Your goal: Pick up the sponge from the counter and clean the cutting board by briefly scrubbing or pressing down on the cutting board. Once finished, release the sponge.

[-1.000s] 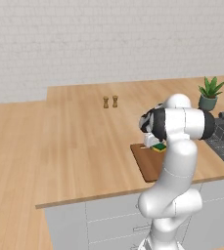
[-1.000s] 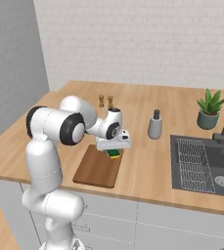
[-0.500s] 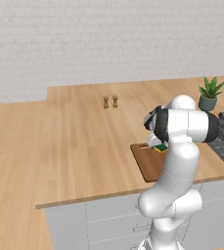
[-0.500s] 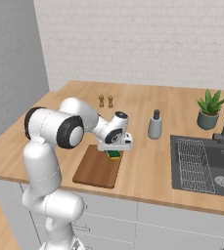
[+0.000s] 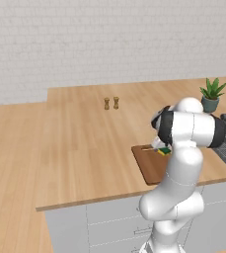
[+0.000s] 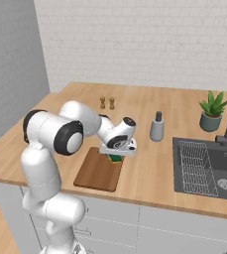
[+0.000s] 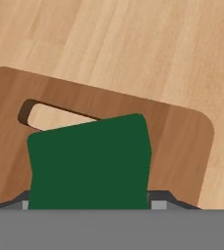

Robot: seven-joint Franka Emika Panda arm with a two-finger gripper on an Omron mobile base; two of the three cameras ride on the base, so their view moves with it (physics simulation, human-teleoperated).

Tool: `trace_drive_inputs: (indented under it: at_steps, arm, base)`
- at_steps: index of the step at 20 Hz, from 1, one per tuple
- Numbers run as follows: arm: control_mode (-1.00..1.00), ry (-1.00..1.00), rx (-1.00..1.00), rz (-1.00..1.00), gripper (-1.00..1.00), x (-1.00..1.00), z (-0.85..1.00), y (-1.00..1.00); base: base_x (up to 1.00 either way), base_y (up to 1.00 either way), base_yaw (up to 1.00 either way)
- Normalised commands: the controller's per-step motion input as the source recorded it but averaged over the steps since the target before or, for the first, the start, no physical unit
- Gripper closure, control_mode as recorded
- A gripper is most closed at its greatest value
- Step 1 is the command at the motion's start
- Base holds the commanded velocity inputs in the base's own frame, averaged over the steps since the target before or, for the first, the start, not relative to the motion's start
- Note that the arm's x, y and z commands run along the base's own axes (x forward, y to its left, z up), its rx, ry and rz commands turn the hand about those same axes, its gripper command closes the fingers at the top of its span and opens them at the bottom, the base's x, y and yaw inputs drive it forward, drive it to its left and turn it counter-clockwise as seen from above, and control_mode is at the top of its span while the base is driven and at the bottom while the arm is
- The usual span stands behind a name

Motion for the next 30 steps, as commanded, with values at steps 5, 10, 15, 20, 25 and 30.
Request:
trace_drive_inputs:
  at_steps: [5,10,15,20,25,30]
  arm:
    - [-1.0,0.06,0.0,0.0,1.0,-0.24,-0.02,0.41]
    - [-1.0,0.03,0.0,0.0,1.0,-0.63,-0.39,0.31]
    - [-1.0,0.09,-0.01,0.01,1.0,-0.5,-0.99,0.18]
    - [-1.0,0.05,0.0,0.0,1.0,-0.7,-0.72,0.68]
    - [-1.0,0.03,0.0,0.0,1.0,-0.94,-0.62,0.77]
    - [-1.0,0.0,0.0,0.0,1.0,-1.0,-0.74,0.68]
  base:
    - [0.0,0.0,0.0]
    - [0.0,0.0,0.0]
    - [0.0,0.0,0.0]
    - [0.0,0.0,0.0]
    - [0.0,0.0,0.0]
    - [0.0,0.0,0.0]
